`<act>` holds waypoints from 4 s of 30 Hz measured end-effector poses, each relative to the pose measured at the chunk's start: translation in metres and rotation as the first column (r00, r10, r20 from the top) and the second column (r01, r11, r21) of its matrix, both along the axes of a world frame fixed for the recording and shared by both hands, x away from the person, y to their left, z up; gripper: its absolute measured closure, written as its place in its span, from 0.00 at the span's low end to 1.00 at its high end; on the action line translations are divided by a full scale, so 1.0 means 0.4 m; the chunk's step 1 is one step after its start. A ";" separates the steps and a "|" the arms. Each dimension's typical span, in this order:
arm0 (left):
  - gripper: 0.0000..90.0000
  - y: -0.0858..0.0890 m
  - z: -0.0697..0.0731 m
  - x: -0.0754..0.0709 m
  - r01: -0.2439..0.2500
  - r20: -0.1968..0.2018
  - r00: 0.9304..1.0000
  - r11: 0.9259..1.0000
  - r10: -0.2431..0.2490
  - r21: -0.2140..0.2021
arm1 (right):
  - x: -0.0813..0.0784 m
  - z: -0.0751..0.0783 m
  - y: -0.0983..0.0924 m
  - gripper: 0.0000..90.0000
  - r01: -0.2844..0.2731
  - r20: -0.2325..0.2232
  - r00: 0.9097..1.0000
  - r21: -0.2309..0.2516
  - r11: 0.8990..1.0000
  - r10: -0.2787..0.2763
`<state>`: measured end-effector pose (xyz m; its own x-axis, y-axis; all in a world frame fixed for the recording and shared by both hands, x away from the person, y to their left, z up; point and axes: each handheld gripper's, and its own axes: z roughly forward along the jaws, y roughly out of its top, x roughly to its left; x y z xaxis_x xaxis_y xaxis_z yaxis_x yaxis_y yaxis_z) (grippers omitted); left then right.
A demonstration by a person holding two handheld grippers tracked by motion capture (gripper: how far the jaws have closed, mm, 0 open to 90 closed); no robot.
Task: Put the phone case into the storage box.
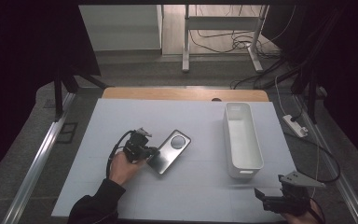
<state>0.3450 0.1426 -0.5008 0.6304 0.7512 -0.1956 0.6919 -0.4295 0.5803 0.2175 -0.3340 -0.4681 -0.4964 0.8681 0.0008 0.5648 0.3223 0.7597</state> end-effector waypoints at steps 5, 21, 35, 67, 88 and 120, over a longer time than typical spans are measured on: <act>1.00 0.018 0.004 -0.024 -0.002 0.013 1.000 0.999 0.002 -0.049 | 0.000 0.000 0.000 0.00 -0.003 0.001 1.000 0.002 1.000 0.003; 1.00 0.053 0.041 -0.121 -0.002 0.126 0.992 0.990 0.020 -0.144 | -0.001 0.002 0.001 0.00 -0.018 0.003 1.000 0.008 1.000 0.018; 1.00 0.076 0.060 -0.206 -0.019 0.176 0.983 0.980 0.055 -0.198 | 0.000 0.004 0.003 0.00 -0.054 -0.005 0.998 0.027 0.998 0.055; 1.00 0.072 0.071 -0.283 -0.029 0.219 0.972 0.973 0.081 -0.228 | 0.088 0.083 0.096 0.00 -0.242 0.012 0.970 0.113 0.964 0.242; 1.00 0.049 0.070 -0.264 -0.014 0.217 0.974 0.975 0.064 -0.222 | 0.142 0.089 0.209 0.00 -0.337 -0.014 0.939 0.163 0.927 0.344; 1.00 0.001 0.066 -0.239 0.001 0.231 0.972 0.978 0.048 -0.207 | 0.184 0.066 0.346 0.00 -0.385 -0.105 0.903 0.229 0.894 0.416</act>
<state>0.2495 0.1430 -0.4744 0.6593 0.7259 -0.1960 0.5354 -0.2703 0.8002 0.2912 -0.1955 -0.4416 -0.7827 0.5693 0.2516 0.5296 0.3968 0.7497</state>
